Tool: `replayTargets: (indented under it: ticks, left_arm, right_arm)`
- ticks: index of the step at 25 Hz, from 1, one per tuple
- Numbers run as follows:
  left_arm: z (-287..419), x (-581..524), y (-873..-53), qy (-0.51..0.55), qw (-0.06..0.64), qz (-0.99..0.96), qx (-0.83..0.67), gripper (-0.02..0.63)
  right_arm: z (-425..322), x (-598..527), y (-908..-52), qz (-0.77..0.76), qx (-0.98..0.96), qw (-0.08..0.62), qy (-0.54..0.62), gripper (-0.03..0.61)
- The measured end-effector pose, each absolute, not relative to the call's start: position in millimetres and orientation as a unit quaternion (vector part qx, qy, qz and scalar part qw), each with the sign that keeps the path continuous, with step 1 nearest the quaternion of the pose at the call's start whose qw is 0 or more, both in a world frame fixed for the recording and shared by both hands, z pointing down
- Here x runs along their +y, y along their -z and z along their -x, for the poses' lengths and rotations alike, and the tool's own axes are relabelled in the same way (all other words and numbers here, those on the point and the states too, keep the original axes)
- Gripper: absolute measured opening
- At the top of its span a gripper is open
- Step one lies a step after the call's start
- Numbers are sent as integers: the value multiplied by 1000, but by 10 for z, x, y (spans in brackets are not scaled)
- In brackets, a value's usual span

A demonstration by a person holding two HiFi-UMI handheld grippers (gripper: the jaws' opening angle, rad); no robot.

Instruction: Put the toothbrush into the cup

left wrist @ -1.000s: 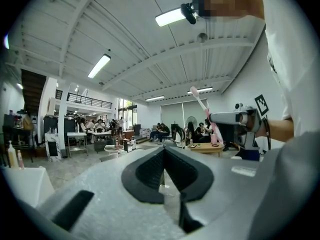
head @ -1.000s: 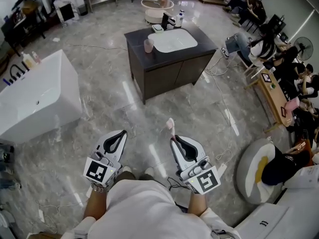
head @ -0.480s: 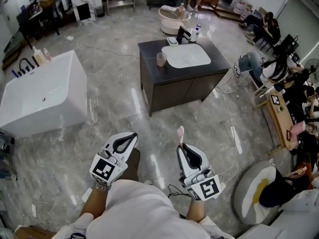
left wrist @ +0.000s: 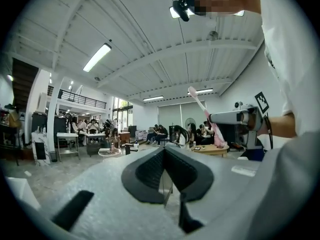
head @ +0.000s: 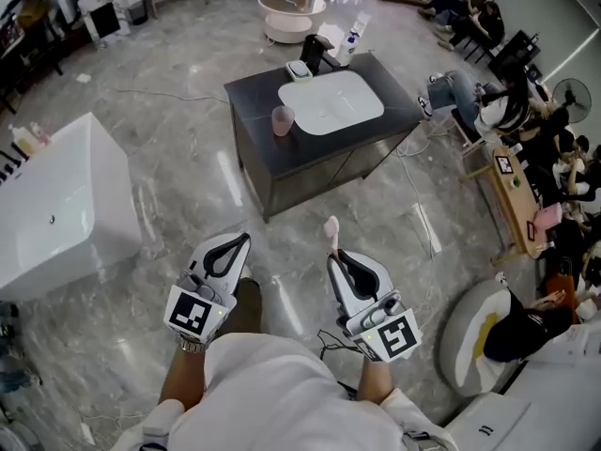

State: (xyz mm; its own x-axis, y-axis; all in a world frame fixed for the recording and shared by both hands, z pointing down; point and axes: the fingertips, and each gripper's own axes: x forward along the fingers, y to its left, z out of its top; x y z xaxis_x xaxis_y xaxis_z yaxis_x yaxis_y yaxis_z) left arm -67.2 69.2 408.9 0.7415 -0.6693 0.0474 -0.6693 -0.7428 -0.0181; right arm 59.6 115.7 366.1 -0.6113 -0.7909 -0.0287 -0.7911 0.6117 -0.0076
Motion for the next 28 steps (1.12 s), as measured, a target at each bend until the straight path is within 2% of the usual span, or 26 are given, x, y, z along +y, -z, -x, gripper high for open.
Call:
replayTargets:
  ticks: [5,12,24,28]
  left_arm:
    - [967,-191,-4161,-16,14,-936,-352,-2]
    - [1098,-1030,-4191,-15,14,-939,-343,-2]
    - [830,-1734,-4132,-19,25,-922,-386,-2]
    - [683,-1864,-4150,-27,26,-919,-393,-2]
  right_arm:
    - [-218,312,-3649,446,895,2,-1,48]
    - [-110,-485,-3659,459,888,-18,-7,48]
    - [-497,-1457,-3657,422,906,-17,-21,48]
    - [-587,-1775,-3727,401,914,-37,-48,48]
